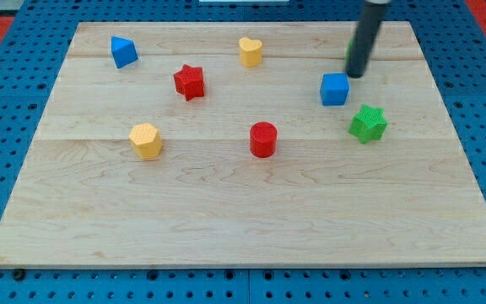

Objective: Point arm on top right to blue cube

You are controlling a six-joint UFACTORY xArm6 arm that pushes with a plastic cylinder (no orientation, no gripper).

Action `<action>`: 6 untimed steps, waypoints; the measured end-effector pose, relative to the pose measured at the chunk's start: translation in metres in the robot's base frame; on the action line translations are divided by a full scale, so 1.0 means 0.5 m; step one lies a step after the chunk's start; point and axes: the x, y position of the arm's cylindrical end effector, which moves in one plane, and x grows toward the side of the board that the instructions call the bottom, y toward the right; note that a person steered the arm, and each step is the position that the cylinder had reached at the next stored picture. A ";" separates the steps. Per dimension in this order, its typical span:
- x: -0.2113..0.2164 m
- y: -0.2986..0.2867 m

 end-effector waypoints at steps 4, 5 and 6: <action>-0.017 -0.219; -0.028 -0.087; -0.031 0.041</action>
